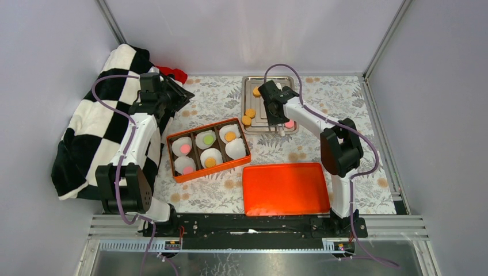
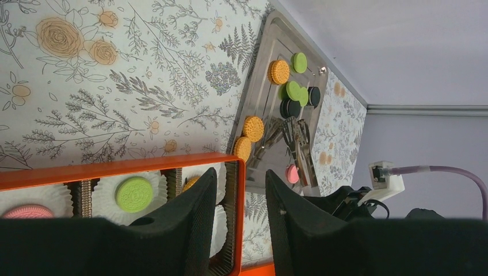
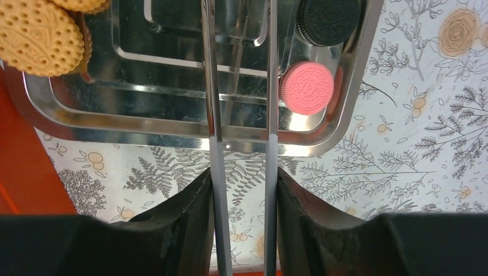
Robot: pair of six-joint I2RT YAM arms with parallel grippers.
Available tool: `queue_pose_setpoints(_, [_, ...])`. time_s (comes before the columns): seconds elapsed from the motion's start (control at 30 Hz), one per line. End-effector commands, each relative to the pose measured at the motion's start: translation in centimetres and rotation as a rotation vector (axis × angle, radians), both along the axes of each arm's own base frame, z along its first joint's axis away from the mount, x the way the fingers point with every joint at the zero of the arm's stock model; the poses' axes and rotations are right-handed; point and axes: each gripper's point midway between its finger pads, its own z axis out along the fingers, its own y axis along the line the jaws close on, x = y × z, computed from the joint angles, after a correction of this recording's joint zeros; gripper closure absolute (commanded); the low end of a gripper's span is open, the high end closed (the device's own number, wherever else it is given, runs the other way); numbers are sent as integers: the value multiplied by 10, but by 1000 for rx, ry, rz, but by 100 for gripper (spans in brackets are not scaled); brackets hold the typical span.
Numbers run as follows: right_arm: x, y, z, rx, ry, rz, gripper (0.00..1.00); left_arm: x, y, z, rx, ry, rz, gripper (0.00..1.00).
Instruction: Pack the cookies
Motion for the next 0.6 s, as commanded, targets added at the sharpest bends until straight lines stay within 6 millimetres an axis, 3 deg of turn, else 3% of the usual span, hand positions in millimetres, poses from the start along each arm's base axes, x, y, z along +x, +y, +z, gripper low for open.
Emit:
queue_pose_setpoints(0.0, [20,-6,21,17,-71,-69,55,6,3,16,18,-53,-10,58])
queue_pose_setpoints(0.13, [28,-9,17,47,-63,-96,50,6,4,16,19,-54,-9,58])
queue_pose_setpoints(0.5, [48,0,3,149,-19,-95,49,7,8,13,12,-46,-4,58])
queue_pose_setpoints(0.57, [51,1,1,153,-14,-98,44,7,9,13,11,-46,-3,58])
